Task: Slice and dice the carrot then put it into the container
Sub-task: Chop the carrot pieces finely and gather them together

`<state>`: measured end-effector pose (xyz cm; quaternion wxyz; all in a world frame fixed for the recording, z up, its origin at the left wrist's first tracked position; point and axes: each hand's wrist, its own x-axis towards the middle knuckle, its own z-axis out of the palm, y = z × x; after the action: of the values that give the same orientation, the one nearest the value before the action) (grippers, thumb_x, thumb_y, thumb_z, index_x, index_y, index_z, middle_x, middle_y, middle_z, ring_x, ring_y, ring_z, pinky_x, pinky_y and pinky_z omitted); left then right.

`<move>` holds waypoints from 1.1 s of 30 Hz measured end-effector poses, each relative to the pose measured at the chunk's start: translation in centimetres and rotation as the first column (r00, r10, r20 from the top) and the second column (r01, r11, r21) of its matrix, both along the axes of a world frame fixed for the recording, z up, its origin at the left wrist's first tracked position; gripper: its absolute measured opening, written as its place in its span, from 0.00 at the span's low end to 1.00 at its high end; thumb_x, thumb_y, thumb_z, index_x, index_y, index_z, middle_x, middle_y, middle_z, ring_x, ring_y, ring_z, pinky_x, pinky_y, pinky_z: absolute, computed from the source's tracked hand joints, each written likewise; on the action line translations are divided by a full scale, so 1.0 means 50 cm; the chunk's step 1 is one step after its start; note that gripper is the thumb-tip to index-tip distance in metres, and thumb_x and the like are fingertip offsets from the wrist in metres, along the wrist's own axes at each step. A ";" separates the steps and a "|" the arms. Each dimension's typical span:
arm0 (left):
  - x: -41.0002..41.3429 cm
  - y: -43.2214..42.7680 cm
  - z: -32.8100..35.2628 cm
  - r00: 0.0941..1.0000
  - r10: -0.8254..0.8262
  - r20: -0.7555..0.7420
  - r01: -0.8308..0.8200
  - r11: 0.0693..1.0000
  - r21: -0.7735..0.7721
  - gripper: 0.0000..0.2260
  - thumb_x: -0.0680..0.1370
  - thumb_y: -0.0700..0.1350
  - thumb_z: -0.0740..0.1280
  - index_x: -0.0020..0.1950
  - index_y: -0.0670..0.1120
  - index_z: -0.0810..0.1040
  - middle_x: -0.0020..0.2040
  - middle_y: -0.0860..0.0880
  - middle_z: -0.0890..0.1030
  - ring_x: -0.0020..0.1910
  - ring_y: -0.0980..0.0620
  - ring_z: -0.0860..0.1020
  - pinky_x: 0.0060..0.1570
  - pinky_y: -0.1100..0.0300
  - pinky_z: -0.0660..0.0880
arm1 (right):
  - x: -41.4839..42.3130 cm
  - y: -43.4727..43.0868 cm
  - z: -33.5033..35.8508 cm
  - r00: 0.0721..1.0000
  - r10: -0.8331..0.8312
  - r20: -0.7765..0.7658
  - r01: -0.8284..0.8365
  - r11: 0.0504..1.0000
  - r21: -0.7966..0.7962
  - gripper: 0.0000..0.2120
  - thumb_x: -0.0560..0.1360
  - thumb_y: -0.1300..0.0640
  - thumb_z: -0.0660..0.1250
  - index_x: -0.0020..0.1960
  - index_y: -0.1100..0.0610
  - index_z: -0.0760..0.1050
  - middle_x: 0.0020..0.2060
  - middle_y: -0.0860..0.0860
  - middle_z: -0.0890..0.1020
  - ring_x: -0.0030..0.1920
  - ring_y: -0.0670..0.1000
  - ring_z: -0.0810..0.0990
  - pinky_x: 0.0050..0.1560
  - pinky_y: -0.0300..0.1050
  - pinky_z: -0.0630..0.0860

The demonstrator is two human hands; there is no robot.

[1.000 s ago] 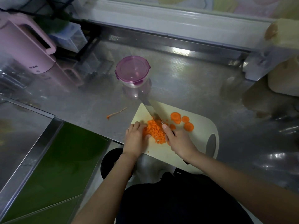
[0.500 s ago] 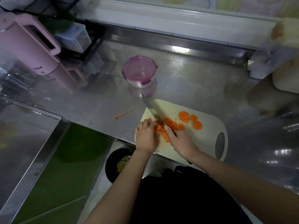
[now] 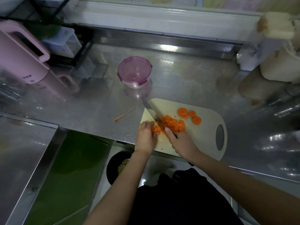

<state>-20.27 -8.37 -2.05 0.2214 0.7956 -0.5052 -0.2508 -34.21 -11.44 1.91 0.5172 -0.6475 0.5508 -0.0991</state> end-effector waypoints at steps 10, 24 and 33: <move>0.003 0.004 -0.009 0.997 -0.037 0.063 0.041 0.997 -0.064 0.13 0.77 0.39 0.65 0.60 0.40 0.78 0.54 0.43 0.76 0.55 0.45 0.74 0.58 0.55 0.70 | 0.011 0.013 -0.008 0.990 0.026 -0.140 -0.037 0.997 -0.074 0.28 0.81 0.43 0.50 0.33 0.62 0.71 0.30 0.56 0.75 0.39 0.56 0.78 0.46 0.47 0.72; -0.003 0.008 -0.028 0.997 -0.005 0.079 0.011 0.998 -0.069 0.12 0.75 0.36 0.66 0.58 0.37 0.79 0.55 0.40 0.78 0.56 0.43 0.74 0.54 0.60 0.68 | 0.049 0.029 -0.018 0.918 0.165 -0.361 -0.237 0.958 -0.164 0.25 0.81 0.43 0.48 0.33 0.57 0.64 0.31 0.57 0.77 0.43 0.60 0.81 0.37 0.46 0.67; -0.007 0.013 -0.031 0.998 0.047 0.031 -0.042 0.991 -0.127 0.12 0.75 0.36 0.67 0.58 0.38 0.80 0.54 0.41 0.79 0.55 0.43 0.76 0.52 0.62 0.67 | 0.047 0.009 -0.026 0.969 0.126 -0.211 -0.136 0.990 -0.034 0.23 0.81 0.44 0.49 0.32 0.53 0.64 0.34 0.57 0.75 0.41 0.57 0.77 0.40 0.44 0.67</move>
<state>-20.64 -7.71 -3.62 0.2681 0.7952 -0.5057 -0.2001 -31.87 -10.98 0.63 0.4465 -0.7016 0.5553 -0.0097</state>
